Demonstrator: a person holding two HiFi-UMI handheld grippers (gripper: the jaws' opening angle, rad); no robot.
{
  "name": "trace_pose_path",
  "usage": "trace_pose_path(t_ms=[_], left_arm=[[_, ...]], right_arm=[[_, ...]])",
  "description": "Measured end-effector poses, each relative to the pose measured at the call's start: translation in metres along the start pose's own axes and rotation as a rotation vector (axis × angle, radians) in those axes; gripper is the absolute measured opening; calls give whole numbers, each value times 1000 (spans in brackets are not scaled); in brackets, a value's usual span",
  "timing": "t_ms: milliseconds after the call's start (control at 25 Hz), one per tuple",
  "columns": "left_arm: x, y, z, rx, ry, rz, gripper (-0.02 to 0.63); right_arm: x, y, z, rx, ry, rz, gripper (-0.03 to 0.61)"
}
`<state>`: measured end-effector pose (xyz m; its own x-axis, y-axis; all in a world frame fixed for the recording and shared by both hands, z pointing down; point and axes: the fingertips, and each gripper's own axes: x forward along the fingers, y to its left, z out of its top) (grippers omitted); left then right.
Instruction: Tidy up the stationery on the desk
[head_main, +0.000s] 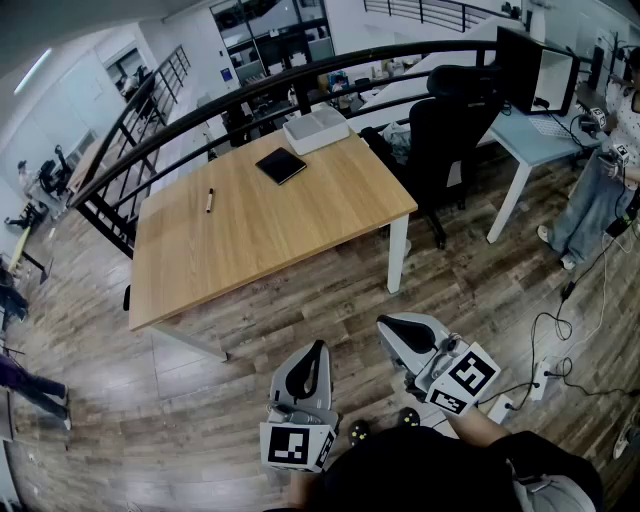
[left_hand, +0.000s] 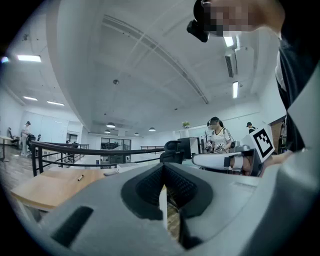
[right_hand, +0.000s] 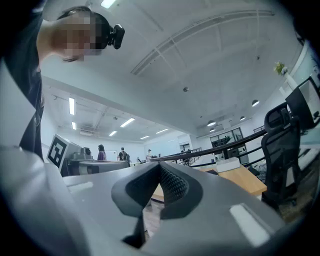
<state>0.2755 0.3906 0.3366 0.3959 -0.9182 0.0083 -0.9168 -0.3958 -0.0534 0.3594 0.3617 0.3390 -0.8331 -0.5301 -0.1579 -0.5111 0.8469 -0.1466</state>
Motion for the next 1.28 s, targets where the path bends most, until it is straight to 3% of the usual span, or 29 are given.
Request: trace_pose_path(t_ms=[560, 840, 1280], left_arm=[[13, -28, -6, -6, 28, -74, -5], [31, -54, -8, 4, 47, -130, -5], [58, -93, -17, 5, 59, -152, -3]], right_arm=[[-28, -4, 4, 64, -27, -22, 5], [-53, -20, 5, 78, -33, -53, 6], [-95, -57, 4, 83, -33, -90, 6]])
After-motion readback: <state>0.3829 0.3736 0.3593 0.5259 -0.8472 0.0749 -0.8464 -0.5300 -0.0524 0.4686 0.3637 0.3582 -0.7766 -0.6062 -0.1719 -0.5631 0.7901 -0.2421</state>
